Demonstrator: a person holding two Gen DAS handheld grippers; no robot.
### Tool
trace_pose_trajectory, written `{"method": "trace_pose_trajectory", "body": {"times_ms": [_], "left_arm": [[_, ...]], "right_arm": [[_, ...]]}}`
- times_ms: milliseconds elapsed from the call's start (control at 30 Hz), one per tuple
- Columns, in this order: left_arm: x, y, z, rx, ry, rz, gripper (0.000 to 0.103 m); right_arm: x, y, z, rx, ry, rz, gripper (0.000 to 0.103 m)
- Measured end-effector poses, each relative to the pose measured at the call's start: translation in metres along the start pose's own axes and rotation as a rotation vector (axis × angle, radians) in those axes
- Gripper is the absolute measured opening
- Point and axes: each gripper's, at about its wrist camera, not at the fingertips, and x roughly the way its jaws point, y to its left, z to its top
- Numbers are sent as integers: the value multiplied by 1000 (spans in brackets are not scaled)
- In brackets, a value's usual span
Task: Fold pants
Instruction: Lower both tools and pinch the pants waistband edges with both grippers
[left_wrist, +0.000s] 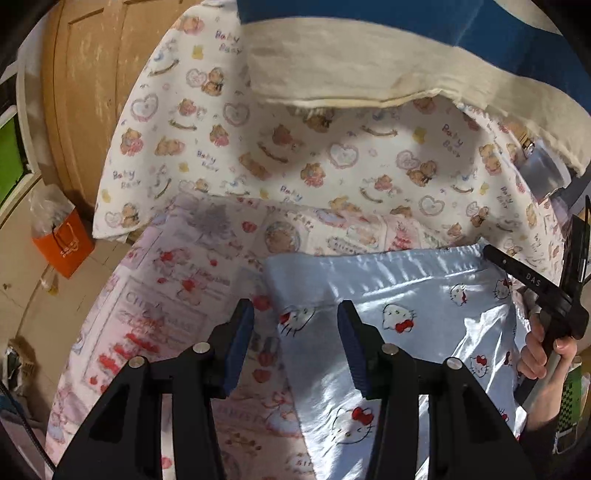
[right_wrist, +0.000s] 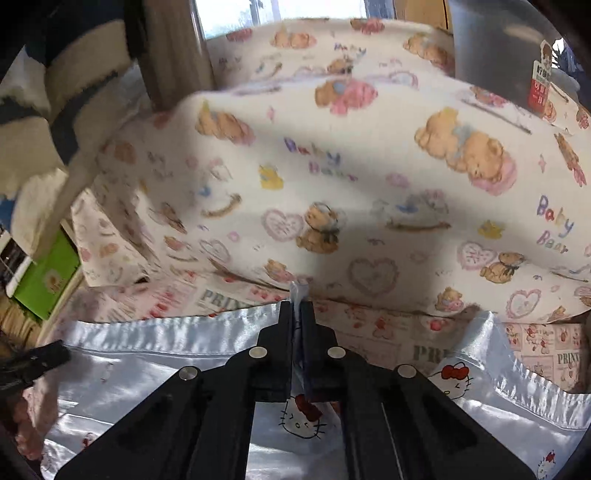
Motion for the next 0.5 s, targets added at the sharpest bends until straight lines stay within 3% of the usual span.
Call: {"method": "trace_pose_trajectory", "body": {"times_ms": [33,100,133,233,300,500], "left_arm": [[2,-2,-1,8,9,-15,26],[7,-4,-2,16,26,8,1],[5,-4,-3,23,16,38,0],[-9,-11,3,65,-50,23,0],[-15,-15,14,72,-77,65,0],[1,-7,48,69,-60,171,0]], "right_arm": [[-1,-1,0,4,-4,10,4],[-2,-3,0,21,-1,30,4],[-2,-5,1,28,3,38,4],[-12,-12,2,41,-5,41,4],[-16,-10,4,51,-15,47,4],[-8,14,17,14,19,-2,4]]}}
